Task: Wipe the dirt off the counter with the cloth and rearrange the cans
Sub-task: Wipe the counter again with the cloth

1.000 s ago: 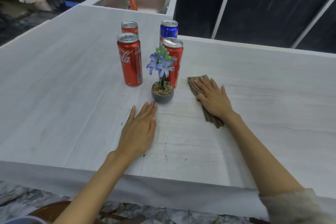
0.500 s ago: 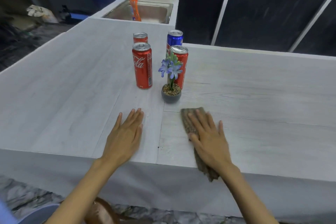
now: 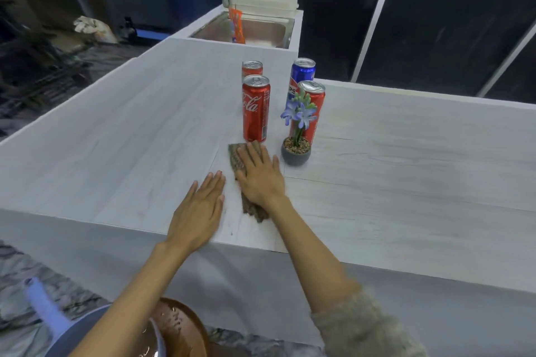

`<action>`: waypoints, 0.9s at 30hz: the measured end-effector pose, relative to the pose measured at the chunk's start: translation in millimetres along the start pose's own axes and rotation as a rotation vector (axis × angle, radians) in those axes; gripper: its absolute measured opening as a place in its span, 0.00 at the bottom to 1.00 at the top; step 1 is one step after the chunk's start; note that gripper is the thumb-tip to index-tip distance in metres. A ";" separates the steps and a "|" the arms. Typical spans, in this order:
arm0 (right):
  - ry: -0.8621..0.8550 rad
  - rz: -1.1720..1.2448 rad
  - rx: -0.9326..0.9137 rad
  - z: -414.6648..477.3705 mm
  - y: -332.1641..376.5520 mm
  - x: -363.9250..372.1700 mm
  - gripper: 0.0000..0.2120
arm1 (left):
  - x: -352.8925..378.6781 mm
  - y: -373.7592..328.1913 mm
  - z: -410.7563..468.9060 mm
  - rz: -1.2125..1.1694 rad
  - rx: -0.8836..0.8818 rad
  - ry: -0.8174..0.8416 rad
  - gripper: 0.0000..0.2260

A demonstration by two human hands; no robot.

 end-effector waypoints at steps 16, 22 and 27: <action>-0.103 -0.010 0.202 -71.5 -4.9 4.9 0.29 | 4.7 4.3 -0.6 0.001 0.034 -0.058 0.21; -0.177 0.000 0.053 -116.9 34.9 19.4 0.27 | 5.0 7.1 0.7 -0.003 0.043 -0.033 0.21; -0.091 -0.073 0.222 -110.3 -39.5 8.0 0.28 | 3.0 4.3 -2.1 0.034 0.049 -0.056 0.21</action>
Point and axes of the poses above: each hand's wrist, its own z-axis towards the middle knuckle, its own x-axis out of the palm, y = z × x, the point moved 4 cm from there along z, towards the middle knuckle, and after that the axes turned 12 degrees about -z, right-handed, at the moved point
